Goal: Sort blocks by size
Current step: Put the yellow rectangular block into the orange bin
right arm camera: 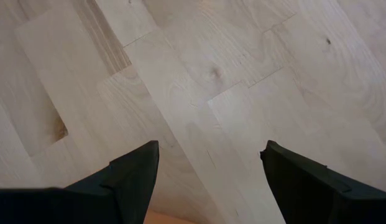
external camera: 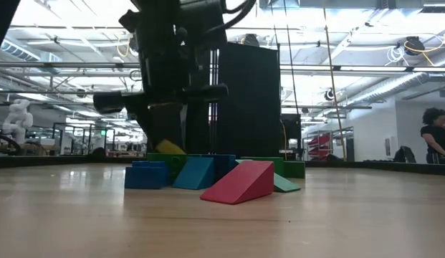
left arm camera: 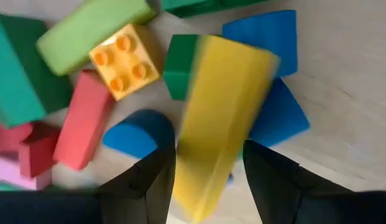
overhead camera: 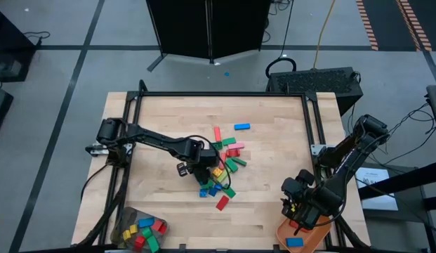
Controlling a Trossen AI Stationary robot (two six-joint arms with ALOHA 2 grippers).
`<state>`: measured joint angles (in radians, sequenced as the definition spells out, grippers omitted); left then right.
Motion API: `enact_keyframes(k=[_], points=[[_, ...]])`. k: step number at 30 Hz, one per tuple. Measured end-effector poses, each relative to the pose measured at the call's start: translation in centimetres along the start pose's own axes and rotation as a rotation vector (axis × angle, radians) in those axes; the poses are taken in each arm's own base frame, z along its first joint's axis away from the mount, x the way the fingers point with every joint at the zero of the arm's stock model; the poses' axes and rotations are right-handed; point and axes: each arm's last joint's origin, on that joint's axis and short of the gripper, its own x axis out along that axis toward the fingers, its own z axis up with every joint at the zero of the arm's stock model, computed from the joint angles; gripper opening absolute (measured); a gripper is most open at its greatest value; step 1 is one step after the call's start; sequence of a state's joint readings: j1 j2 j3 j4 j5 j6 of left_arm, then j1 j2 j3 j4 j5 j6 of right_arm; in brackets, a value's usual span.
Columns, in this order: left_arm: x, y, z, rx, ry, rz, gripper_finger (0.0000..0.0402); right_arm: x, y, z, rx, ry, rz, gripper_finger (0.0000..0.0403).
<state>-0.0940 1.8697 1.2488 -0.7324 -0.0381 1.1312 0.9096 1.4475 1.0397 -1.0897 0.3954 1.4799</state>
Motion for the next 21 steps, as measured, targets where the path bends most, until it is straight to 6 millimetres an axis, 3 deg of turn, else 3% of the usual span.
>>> enact_keyframes(k=[21], points=[[1.11, 1.05, 0.41, 0.04, -0.026, 0.078, 0.019, -0.01, 0.0, 0.01, 0.0, 0.0, 0.0, 0.0276]])
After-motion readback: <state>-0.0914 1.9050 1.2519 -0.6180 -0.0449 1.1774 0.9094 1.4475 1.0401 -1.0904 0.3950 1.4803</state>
